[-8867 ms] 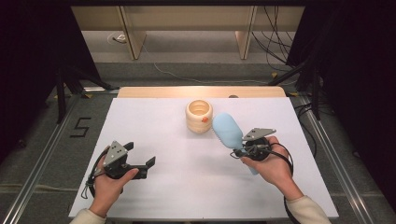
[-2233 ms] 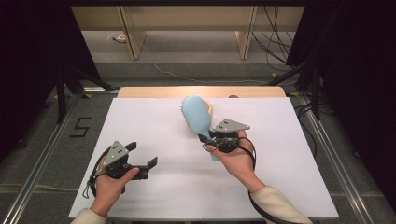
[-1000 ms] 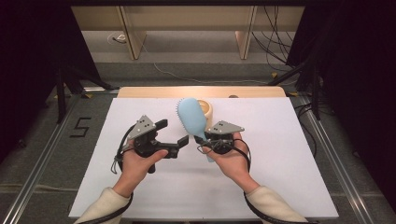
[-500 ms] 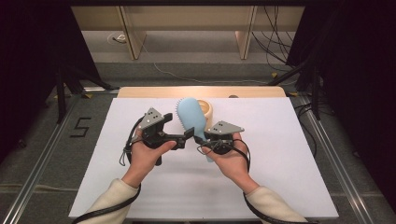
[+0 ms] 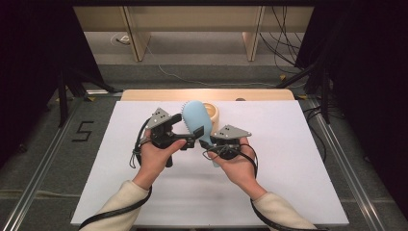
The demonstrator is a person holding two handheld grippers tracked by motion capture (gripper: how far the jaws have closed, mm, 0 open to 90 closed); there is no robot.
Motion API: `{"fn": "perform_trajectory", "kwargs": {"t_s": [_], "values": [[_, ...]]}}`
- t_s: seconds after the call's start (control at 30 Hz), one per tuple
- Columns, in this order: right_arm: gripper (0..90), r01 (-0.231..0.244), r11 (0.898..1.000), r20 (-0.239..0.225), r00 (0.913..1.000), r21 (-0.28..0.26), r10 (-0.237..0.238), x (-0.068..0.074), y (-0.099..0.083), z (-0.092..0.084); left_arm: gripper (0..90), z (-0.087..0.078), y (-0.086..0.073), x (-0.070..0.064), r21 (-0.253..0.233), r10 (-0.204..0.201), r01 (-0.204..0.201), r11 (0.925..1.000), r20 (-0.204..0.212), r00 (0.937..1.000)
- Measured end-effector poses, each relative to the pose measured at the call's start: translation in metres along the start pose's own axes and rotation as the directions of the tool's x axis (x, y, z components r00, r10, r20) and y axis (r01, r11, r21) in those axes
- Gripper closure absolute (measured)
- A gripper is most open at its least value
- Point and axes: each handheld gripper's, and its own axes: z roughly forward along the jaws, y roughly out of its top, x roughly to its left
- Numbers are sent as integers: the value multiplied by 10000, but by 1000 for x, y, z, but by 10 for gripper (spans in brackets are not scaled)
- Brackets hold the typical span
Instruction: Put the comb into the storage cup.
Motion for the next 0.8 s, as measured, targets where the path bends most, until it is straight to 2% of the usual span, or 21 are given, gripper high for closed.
{"fn": "perform_trajectory", "kwargs": {"t_s": [0.2, 0.47, 0.57, 0.67, 0.8], "values": [[705, 32, 10000, -13, 10000, -48, -32, 2, 0, 0, 6, 3, 0, 0, -22, -55, 55, 10000, 176, 9998], [705, 77, 10000, -9, 10000, -41, -77, 3, 0, 0, 76, 7, -2, -1, -99, -162, 166, 9998, 379, 9991], [705, 85, 9999, 3, 10000, -54, -85, 3, 0, 0, 90, 7, -2, -1, -131, -226, 231, 9996, 384, 9990], [705, 117, 9999, 16, 9999, -66, -117, 3, 0, 0, 151, 7, -1, -1, -182, -339, 345, 9992, 349, 9988], [705, 155, 9999, 41, 9999, -60, -155, 3, -1, 1, 168, 7, -1, 0, -180, -548, 552, 9983, 218, 9983]]}}
